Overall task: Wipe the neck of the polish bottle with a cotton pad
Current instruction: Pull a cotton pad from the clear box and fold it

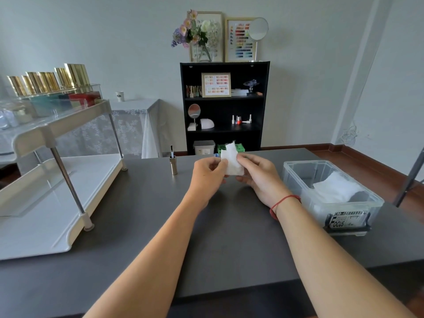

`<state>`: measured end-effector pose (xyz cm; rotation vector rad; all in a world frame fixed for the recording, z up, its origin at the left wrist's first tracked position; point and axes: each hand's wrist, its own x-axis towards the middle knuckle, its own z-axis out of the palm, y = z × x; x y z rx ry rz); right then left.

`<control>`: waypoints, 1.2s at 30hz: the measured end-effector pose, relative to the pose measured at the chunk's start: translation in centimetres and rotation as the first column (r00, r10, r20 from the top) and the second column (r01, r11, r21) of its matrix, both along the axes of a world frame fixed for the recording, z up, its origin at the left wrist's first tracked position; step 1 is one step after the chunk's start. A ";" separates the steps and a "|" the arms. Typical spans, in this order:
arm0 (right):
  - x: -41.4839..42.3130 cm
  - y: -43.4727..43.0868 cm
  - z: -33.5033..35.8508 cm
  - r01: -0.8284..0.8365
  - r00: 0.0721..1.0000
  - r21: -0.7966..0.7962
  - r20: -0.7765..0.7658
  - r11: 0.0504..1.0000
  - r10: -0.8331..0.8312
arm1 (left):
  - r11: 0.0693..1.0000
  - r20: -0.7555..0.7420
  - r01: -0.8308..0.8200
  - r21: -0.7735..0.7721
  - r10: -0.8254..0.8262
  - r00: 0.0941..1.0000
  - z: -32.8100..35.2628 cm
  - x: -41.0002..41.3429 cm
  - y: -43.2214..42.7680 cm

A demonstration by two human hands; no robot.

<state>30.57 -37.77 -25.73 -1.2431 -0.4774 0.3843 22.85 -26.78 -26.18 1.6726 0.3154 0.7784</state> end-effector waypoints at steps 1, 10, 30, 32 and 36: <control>0.0 0.0 -0.1 0.011 1.000 -0.004 0.013 1.000 -0.011 | 1.000 0.002 0.000 -0.007 0.000 1.000 0.1 0.0 -0.1; -0.3 0.0 0.0 -0.001 1.000 -0.022 0.020 1.000 0.001 | 0.998 0.051 -0.064 -0.029 0.066 0.997 0.1 0.0 -0.2; -0.2 0.0 -0.5 0.070 0.992 0.053 0.102 0.996 -0.075 | 0.989 -0.021 -0.092 -0.112 0.090 0.996 0.3 -0.1 -0.3; -0.1 -0.1 -0.5 0.113 0.990 0.086 0.073 0.990 -0.120 | 0.991 -0.028 -0.068 -0.112 0.065 0.997 0.3 -0.2 -0.3; 0.0 -0.2 -0.3 0.179 0.983 0.149 0.018 0.972 -0.184 | 0.982 -0.014 -0.124 -0.145 0.123 0.992 0.5 -0.3 -0.5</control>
